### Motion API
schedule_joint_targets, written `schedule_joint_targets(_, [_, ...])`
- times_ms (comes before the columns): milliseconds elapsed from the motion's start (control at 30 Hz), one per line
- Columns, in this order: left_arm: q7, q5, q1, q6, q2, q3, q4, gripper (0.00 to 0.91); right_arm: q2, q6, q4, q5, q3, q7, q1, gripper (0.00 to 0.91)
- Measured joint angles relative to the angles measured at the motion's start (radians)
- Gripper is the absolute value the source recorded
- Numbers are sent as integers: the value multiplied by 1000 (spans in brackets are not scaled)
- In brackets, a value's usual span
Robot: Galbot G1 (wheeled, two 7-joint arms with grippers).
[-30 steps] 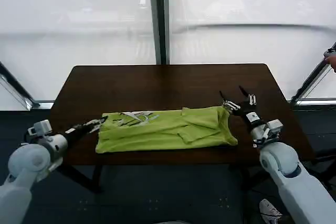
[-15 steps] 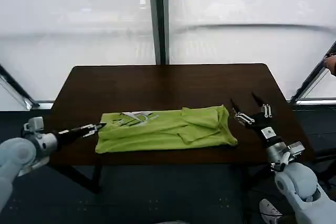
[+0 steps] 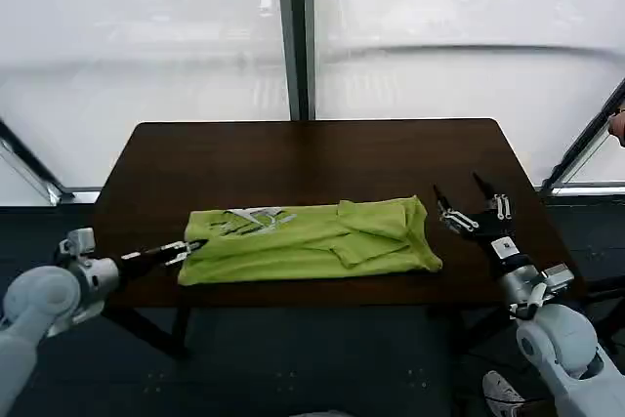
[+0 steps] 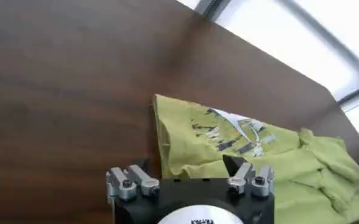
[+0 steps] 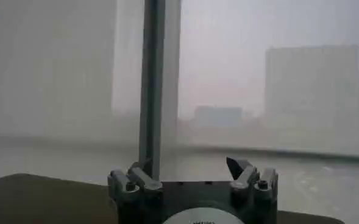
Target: Fold and organize the clothes.
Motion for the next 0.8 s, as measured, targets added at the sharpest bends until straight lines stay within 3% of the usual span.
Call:
schedule_joint_targets(400, [-44,267,55,-2,19,-112,-58,0,31,-30,-24,-10,-51,66,67,878])
schedule_joint_targets(667, [-41,522,141,-3,75,-285,-65,0,49,-30,-34,-11,-91,73,101,878])
schedule_joint_targets(800, [-43,567,193,-3,96,-373,-68,0,60,-31,-33,-15,-95,73,97,878])
